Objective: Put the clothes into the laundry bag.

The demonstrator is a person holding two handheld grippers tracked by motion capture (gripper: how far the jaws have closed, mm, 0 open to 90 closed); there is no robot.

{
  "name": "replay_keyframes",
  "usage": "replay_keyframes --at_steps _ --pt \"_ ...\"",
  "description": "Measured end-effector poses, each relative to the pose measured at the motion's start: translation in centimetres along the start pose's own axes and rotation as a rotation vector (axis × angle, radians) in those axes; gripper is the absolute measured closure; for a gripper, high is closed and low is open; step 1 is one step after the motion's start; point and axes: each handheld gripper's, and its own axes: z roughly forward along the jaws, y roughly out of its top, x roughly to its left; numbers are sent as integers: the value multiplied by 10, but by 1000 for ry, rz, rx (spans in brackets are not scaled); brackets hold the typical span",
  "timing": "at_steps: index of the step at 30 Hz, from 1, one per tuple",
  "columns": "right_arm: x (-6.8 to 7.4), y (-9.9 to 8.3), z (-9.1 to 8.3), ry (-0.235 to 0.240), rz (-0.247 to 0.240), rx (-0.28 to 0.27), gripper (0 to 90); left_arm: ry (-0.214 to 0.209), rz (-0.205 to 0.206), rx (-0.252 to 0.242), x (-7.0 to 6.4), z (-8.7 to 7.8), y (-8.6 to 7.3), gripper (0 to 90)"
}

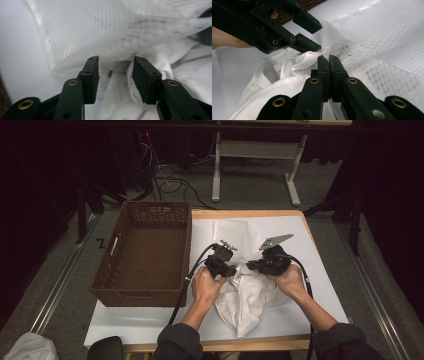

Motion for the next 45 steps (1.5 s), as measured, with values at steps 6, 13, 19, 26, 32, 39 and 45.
replay_keyframes --at_steps 6,13,19,26,32,39,45 --pt "0 5 -2 -7 0 -3 900 0 -67 12 10 4 -9 557" --pt "-5 3 -3 -14 8 -9 900 -48 -104 -43 14 -7 -11 591" --pt "-8 3 -2 -24 15 -6 900 -37 -118 -22 22 -14 -13 615" --pt "-8 4 -1 -29 17 0 900 -75 -137 92 18 19 -18 618" --pt "-10 5 -1 -34 15 1 900 -23 -144 52 23 22 -15 550" --pt "-8 8 2 -33 10 8 900 -37 -127 77 16 36 -7 569" --pt "-9 7 2 -33 26 11 899 -77 -131 132 17 52 -5 652"
